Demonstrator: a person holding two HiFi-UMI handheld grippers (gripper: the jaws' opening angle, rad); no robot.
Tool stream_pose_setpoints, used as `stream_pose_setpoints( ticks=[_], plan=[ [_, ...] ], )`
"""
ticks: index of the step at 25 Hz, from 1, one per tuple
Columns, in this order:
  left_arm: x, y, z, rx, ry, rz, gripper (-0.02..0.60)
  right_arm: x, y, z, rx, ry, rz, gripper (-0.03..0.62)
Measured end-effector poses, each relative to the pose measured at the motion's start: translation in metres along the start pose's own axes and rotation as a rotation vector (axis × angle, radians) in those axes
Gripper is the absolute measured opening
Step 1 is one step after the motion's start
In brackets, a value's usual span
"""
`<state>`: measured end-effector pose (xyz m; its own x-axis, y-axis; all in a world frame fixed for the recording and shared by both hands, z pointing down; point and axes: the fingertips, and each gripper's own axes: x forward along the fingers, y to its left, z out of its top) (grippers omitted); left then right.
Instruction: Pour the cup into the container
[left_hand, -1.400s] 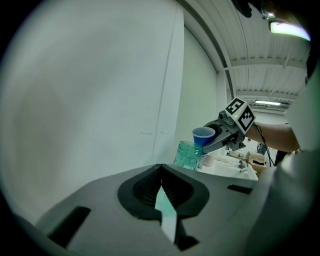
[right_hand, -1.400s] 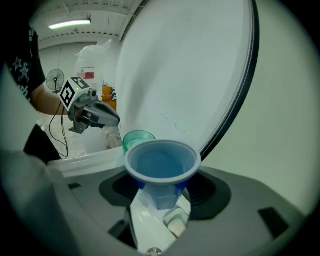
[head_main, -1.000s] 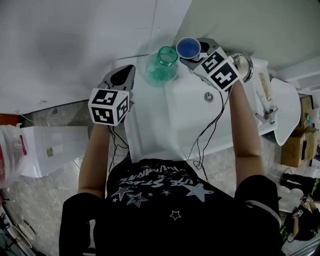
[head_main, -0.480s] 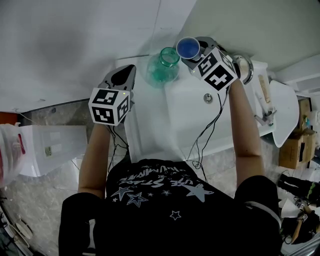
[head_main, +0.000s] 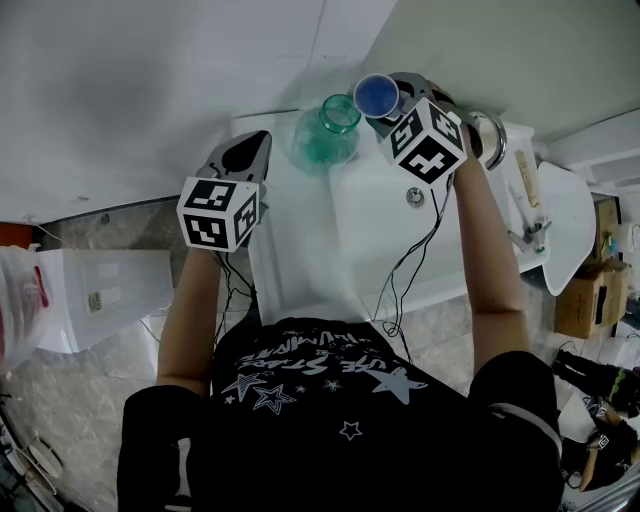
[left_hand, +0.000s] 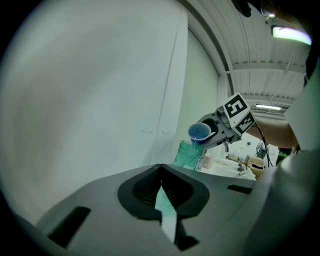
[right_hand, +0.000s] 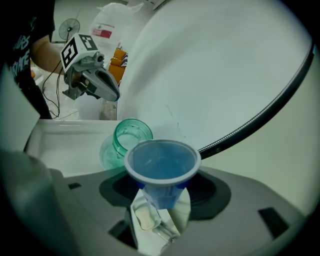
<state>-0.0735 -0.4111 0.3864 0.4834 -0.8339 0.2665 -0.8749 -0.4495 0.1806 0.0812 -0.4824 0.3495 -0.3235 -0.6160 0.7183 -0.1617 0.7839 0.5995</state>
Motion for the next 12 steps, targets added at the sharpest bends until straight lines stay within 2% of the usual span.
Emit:
stream_pose_setpoints(
  ticks=[12],
  plan=[
    [-0.0028,0.0022,-0.0016,-0.008,-0.008,0.002,0.011,0.0002,-0.0012,0.0017,-0.072,0.034,-0.041,0.275]
  ],
)
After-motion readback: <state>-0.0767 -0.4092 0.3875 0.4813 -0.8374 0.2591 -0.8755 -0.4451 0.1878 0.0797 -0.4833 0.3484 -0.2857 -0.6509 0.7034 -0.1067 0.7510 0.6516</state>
